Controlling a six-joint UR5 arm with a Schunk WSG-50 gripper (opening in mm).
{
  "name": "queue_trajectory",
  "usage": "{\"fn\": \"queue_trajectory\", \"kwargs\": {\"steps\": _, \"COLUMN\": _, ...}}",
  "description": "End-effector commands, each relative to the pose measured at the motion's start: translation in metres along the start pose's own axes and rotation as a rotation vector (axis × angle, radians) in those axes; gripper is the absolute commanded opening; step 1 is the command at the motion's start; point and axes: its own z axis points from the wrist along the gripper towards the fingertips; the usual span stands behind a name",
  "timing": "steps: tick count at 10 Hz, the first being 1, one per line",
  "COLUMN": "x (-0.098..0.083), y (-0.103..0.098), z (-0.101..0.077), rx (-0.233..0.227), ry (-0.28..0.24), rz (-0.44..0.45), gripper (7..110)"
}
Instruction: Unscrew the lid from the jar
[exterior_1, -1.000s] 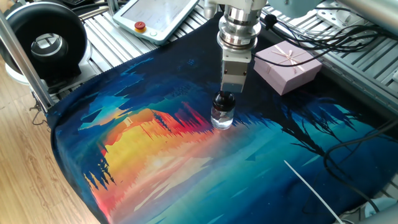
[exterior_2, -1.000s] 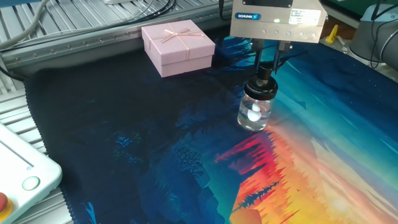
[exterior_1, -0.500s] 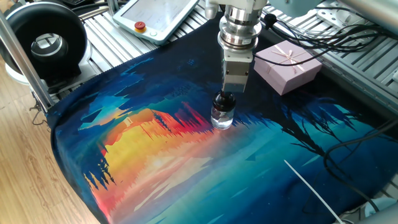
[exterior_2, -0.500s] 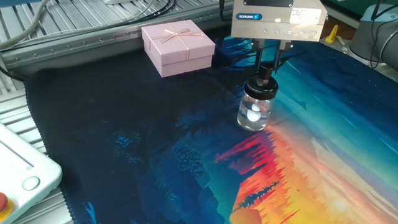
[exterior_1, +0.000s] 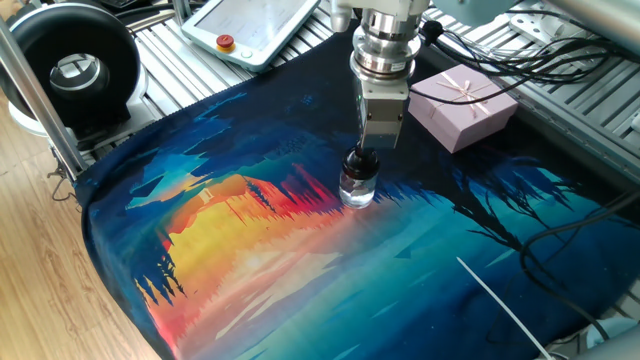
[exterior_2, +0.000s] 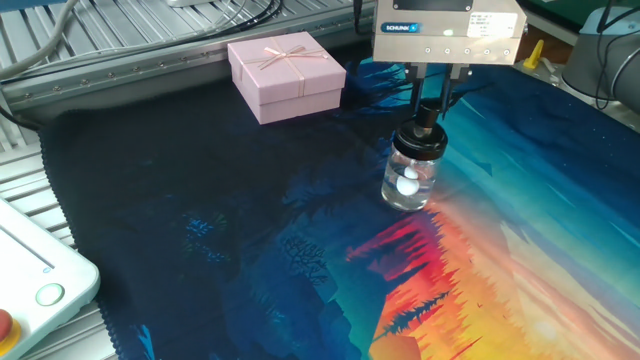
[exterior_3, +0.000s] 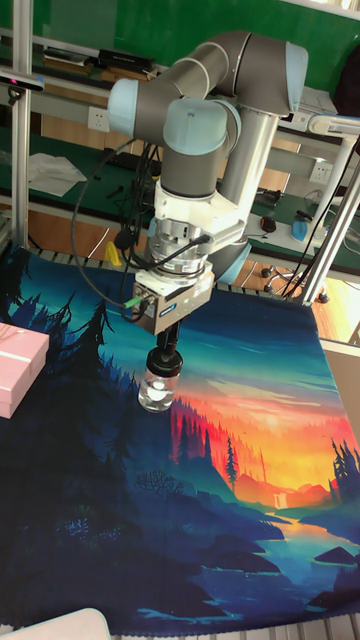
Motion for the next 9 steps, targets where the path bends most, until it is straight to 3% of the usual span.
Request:
{"fn": "queue_trajectory", "kwargs": {"steps": 1, "x": -0.0018, "y": 0.0002, "z": -0.0005, "rx": -0.004, "ry": -0.007, "rz": -0.015, "gripper": 7}}
{"fn": "queue_trajectory", "kwargs": {"steps": 9, "x": -0.0053, "y": 0.0012, "z": -0.0023, "rx": -0.015, "ry": -0.001, "rz": -0.118, "gripper": 7}}
